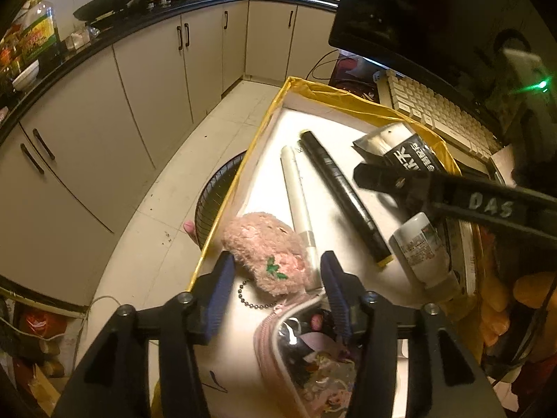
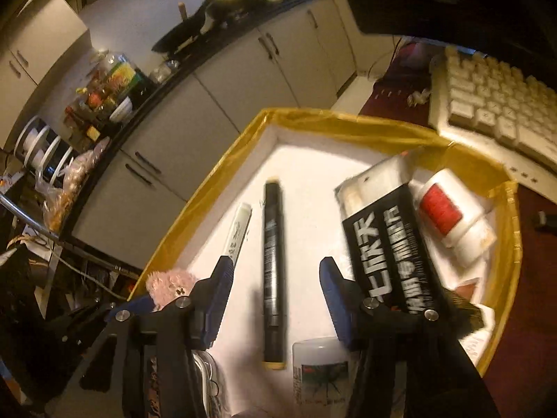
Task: Organize objects
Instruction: 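Open both tools to drop the pink item and black marker into the tray, then move the left tool to the second black marker while the right tool reaches the white box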
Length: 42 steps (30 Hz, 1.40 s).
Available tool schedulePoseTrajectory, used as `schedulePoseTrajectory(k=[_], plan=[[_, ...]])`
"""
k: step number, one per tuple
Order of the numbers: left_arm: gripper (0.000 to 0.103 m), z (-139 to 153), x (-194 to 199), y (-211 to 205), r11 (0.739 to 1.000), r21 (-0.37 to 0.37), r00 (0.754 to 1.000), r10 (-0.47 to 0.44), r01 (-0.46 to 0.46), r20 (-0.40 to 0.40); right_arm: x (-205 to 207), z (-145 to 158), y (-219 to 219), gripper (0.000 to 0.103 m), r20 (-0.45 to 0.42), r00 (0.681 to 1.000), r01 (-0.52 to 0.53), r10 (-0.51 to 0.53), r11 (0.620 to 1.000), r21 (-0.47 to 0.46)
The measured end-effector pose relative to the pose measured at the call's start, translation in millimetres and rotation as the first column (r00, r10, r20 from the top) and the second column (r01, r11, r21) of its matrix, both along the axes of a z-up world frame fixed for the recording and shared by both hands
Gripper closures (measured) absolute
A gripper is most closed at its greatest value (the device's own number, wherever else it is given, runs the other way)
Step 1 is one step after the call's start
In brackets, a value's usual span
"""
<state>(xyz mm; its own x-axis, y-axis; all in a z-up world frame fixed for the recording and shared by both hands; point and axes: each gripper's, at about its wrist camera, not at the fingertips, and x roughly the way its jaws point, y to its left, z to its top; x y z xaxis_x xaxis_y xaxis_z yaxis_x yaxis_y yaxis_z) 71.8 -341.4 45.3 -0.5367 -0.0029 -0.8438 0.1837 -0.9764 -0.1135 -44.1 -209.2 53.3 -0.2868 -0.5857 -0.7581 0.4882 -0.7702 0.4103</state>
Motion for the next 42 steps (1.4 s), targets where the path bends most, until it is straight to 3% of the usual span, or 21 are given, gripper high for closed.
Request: schedulePoseTrajectory(k=[3, 9, 13, 19, 25, 32, 37, 42], plan=[[0.037, 7.7, 3.9, 6.4, 1.000, -0.031, 1.000, 0.002, -0.003, -0.017, 7.4, 15.3, 11.3, 0.045, -0.028, 1.000, 0.005, -0.006, 0.999, -0.043], [0.021, 35.7, 14.3, 23.7, 0.996, -0.092, 0.997, -0.011, 0.004, -0.076, 25.9, 40.5, 64.6, 0.006, -0.078, 0.993, 0.076, -0.088, 0.986, -0.146], [0.017, 52.7, 15.2, 48.0, 0.987, -0.154, 0.994, -0.052, 0.036, -0.098, 37.3, 42.4, 110.5, 0.000, -0.066, 0.984, 0.149, -0.162, 0.974, -0.173], [0.015, 67.4, 10.4, 93.5, 0.963, -0.246, 0.984, -0.139, 0.108, -0.111, 60.5, 32.0, 174.7, 0.000, -0.080, 0.966, 0.236, -0.246, 0.965, -0.118], [0.014, 73.2, 4.5, 135.1, 0.949, -0.261, 0.971, -0.210, 0.175, -0.112, 85.9, 26.0, 235.4, 0.000, -0.100, 0.932, 0.338, -0.347, 0.936, -0.102], [0.014, 75.5, -6.4, 194.6, 0.915, -0.291, 0.945, -0.315, 0.278, -0.086, 108.6, 16.0, 290.5, 0.000, -0.108, 0.884, 0.442, -0.454, 0.889, -0.121], [0.013, 74.4, -16.4, 229.6, 0.901, -0.258, 0.925, -0.376, 0.350, -0.058, 117.9, 9.1, 322.7, 0.000, -0.091, 0.855, 0.496, -0.511, 0.856, -0.149], [0.013, 78.1, -38.2, 262.5, 0.887, -0.152, 0.895, -0.446, 0.437, -0.030, 124.8, 6.8, 349.4, 0.000, -0.100, 0.821, 0.545, -0.562, 0.824, -0.155]])
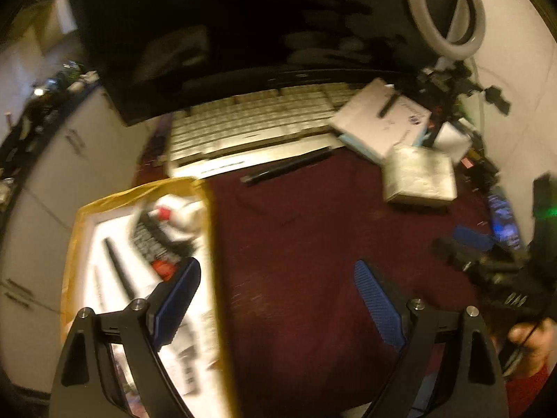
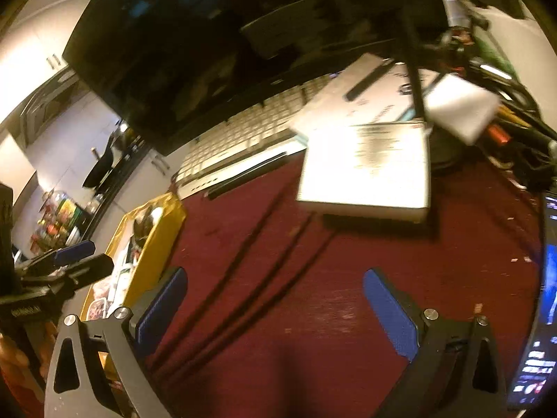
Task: Organize objects
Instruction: 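Move the left tool to the second black marker while the right tool reaches the white box, then grasp the black marker with the left tool while the right tool grasps the white medicine box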
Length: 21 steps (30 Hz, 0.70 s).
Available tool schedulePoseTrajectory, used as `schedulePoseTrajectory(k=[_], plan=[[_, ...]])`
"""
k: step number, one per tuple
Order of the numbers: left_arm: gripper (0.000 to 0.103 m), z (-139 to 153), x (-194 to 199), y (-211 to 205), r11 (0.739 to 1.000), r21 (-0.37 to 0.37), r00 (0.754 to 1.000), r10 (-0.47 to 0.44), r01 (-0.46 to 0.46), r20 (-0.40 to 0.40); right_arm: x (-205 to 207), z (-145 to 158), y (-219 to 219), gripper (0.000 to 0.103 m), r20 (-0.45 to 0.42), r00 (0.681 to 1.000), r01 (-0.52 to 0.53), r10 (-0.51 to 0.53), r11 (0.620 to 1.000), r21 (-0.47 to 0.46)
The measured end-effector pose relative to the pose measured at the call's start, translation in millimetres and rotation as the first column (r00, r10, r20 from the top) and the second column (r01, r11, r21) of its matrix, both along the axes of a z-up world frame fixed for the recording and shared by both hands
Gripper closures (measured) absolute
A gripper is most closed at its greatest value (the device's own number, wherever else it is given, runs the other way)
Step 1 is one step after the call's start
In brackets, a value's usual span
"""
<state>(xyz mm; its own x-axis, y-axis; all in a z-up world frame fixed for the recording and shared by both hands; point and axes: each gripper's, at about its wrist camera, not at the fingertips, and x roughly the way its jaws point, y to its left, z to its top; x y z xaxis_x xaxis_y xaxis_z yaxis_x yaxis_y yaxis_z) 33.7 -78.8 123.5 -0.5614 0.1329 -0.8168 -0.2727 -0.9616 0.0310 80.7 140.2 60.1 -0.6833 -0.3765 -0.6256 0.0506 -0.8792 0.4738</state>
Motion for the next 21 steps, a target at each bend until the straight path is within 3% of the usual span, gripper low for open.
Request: schedulePoseTrajectory(k=[5, 11, 14, 17, 21], plan=[[0.013, -9.6, -67.2, 26.2, 0.997, 0.041, 0.996, -0.061, 0.058, 0.058, 0.4, -4.7, 23.5, 0.000, 0.011, 0.998, 0.057, -0.057, 0.998, -0.024], [0.013, -55.8, -150.8, 43.0, 0.995, -0.097, 0.996, -0.031, 0.039, 0.083, -5.1, -10.2, 28.5, 0.000, 0.034, 0.997, 0.076, -0.075, 0.997, -0.003], [0.013, -81.2, -172.6, 45.5, 0.986, -0.160, 0.994, -0.027, 0.043, 0.105, -13.5, -11.3, 33.9, 0.000, 0.050, 0.994, 0.097, -0.099, 0.995, 0.032], [0.013, -99.2, -183.4, 44.7, 0.989, -0.140, 0.990, -0.033, 0.053, 0.139, -29.1, -10.7, 49.5, 0.000, 0.064, 0.984, 0.166, -0.169, 0.985, 0.052], [0.013, -107.2, -185.2, 50.6, 0.986, -0.134, 0.987, -0.076, 0.096, 0.143, -56.7, -14.9, 68.3, 0.000, 0.093, 0.964, 0.249, -0.250, 0.968, 0.012]])
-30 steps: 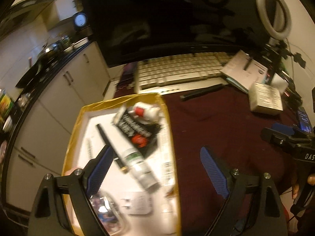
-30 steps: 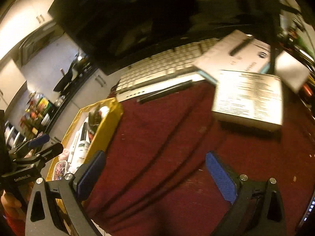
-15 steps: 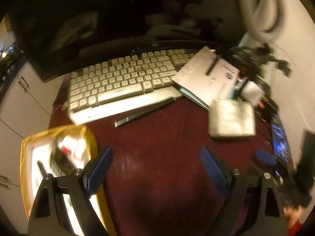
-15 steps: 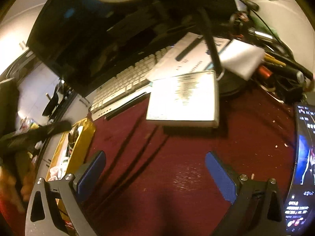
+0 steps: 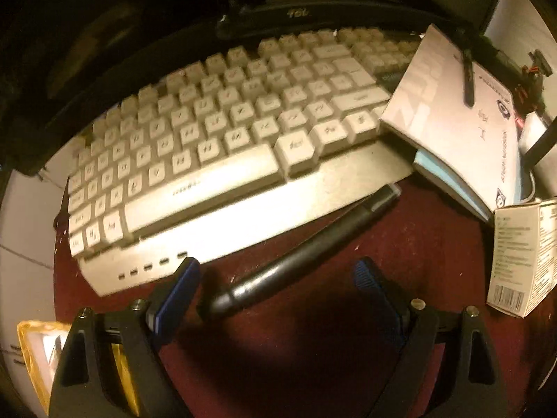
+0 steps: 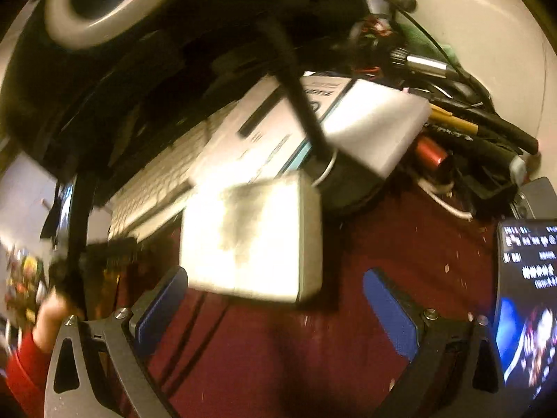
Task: Organize objects
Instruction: 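Grasp the black marker with the left tool while the right tool grasps the white medicine box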
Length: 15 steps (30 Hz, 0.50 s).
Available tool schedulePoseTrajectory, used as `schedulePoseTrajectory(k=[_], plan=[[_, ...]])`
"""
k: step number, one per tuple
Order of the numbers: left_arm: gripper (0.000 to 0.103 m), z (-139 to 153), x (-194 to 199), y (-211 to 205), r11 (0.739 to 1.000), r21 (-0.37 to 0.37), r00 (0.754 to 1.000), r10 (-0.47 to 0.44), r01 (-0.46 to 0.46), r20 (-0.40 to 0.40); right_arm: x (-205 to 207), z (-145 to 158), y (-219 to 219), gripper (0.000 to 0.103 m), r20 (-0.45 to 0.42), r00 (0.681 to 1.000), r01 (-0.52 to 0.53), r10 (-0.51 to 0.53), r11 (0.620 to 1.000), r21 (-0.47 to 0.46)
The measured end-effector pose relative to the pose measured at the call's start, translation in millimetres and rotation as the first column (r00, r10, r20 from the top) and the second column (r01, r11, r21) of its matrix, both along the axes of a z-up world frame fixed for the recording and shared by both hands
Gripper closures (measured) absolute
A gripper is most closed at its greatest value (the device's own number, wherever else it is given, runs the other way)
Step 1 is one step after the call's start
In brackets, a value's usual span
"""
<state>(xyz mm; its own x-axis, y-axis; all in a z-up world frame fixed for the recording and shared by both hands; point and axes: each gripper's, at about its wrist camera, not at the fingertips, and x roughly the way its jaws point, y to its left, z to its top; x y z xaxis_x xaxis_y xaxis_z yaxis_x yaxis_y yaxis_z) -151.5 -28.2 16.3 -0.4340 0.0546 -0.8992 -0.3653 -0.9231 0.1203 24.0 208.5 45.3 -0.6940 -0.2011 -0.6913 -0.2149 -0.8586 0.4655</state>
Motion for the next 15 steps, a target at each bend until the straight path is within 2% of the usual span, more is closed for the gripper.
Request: schedulePoseTrajectory(k=[2, 4, 6, 8, 9, 10, 11, 12, 14, 15], plan=[[0.015, 0.2, 0.4, 0.6, 1.000, 0.002, 1.000, -0.007, 0.007, 0.003, -11.3, -3.1, 1.1, 0.000, 0.002, 1.000, 0.005, -0.005, 1.000, -0.012], [0.024, 0.7, 1.6, -0.5, 0.999, 0.029, 1.000, -0.021, 0.020, 0.019, -19.2, -6.2, -1.2, 0.000, 0.006, 1.000, 0.001, 0.000, 1.000, -0.019], [0.039, 1.7, 4.2, -2.0, 0.997, 0.065, 0.998, -0.038, 0.035, 0.042, -23.2, -8.2, -8.8, 0.000, -0.001, 0.998, -0.056, 0.056, 0.997, -0.061], [0.050, 3.1, 8.6, -1.8, 0.995, 0.084, 0.997, -0.055, 0.050, 0.056, -22.2, -8.2, -19.4, 0.000, -0.016, 0.988, -0.157, 0.156, 0.978, -0.140], [0.057, 3.8, 11.4, -0.7, 0.995, 0.079, 0.996, -0.064, 0.059, 0.059, -22.4, -9.1, -25.4, 0.000, -0.029, 0.974, -0.227, 0.226, 0.950, -0.213], [0.062, 4.5, 14.7, 0.6, 0.995, 0.076, 0.995, -0.075, 0.070, 0.064, -21.7, -9.7, -33.3, 0.000, -0.060, 0.946, -0.321, 0.319, 0.893, -0.317], [0.070, 5.3, 18.7, 1.8, 0.994, 0.076, 0.993, -0.089, 0.084, 0.072, -20.2, -8.1, -39.1, 0.000, -0.089, 0.923, -0.380, 0.375, 0.848, -0.370], [0.074, 5.8, 22.6, 2.8, 0.993, 0.071, 0.992, -0.100, 0.095, 0.077, -17.0, -4.1, -42.7, 0.000, -0.107, 0.912, -0.407, 0.397, 0.832, -0.376], [0.077, 6.4, 30.8, 4.7, 0.992, 0.053, 0.990, -0.117, 0.113, 0.080, -9.6, 9.9, -45.1, 0.000, -0.093, 0.924, -0.383, 0.371, 0.888, -0.255], [0.079, 6.6, 34.5, 4.9, 0.992, 0.046, 0.989, -0.120, 0.117, 0.082, -7.6, 16.2, -45.4, 0.000, -0.074, 0.938, -0.347, 0.339, 0.924, -0.163]])
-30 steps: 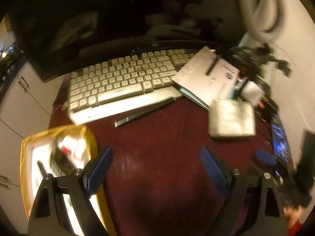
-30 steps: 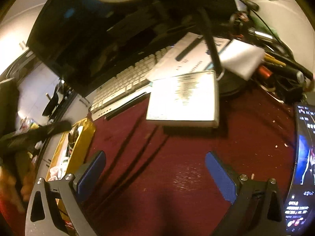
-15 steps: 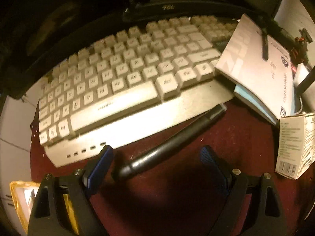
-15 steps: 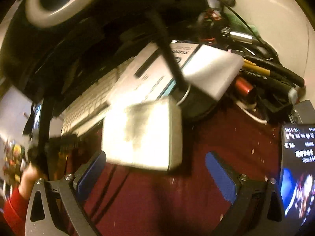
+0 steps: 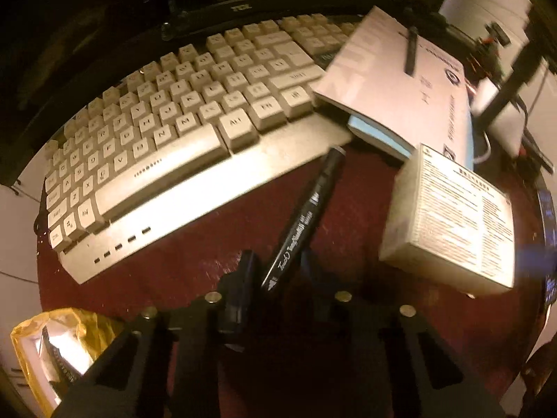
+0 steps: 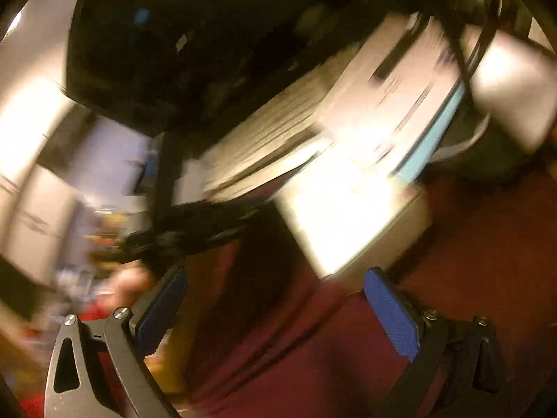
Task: Organize objects
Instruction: 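Grasp the black marker with the left tool while the right tool grasps the white medicine box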
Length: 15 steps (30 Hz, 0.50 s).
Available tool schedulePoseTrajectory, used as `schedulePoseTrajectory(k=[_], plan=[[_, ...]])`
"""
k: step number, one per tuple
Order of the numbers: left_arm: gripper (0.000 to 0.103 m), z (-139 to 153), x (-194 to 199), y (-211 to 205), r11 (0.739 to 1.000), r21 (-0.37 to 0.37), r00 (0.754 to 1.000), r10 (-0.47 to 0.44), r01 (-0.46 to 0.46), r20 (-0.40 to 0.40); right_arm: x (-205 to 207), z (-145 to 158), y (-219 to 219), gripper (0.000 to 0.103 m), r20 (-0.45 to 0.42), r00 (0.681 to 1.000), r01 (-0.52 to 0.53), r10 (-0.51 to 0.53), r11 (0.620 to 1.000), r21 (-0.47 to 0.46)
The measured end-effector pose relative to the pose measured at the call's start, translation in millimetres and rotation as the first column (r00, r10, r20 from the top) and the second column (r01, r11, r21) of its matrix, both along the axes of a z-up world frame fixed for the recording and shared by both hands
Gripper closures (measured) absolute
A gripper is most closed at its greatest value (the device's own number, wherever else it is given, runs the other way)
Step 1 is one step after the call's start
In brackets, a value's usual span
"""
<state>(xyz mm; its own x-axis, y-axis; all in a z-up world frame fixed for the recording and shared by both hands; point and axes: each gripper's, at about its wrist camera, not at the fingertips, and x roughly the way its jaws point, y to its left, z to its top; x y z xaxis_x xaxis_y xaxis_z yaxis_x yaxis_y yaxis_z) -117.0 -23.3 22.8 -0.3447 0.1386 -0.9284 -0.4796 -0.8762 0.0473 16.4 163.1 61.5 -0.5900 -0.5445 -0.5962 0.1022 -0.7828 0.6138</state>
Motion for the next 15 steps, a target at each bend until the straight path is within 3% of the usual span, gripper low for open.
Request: schedulePoseTrajectory(k=[3, 6, 11, 15], plan=[[0.081, 0.3, 7.5, -2.3, 1.000, -0.004, 1.000, 0.010, -0.010, 0.009, -2.8, 10.2, -5.5, 0.000, -0.035, 0.996, 0.088, -0.082, 0.961, 0.263], [0.085, 0.8, 17.0, -6.8, 1.000, 0.005, 0.999, 0.027, -0.027, 0.031, -14.2, 8.7, -23.9, 0.000, -0.061, 0.997, 0.068, -0.045, 0.885, 0.461], [0.086, 2.2, 47.5, -19.7, 0.999, 0.017, 0.996, 0.050, -0.051, 0.077, -36.3, -4.1, -43.6, 0.000, -0.023, 0.999, -0.011, 0.032, 0.792, 0.610], [0.086, 3.3, 70.1, -31.8, 0.996, 0.054, 0.992, 0.065, -0.071, 0.104, -43.5, -12.3, -40.3, 0.002, -0.017, 0.999, -0.031, 0.052, 0.806, 0.591]])
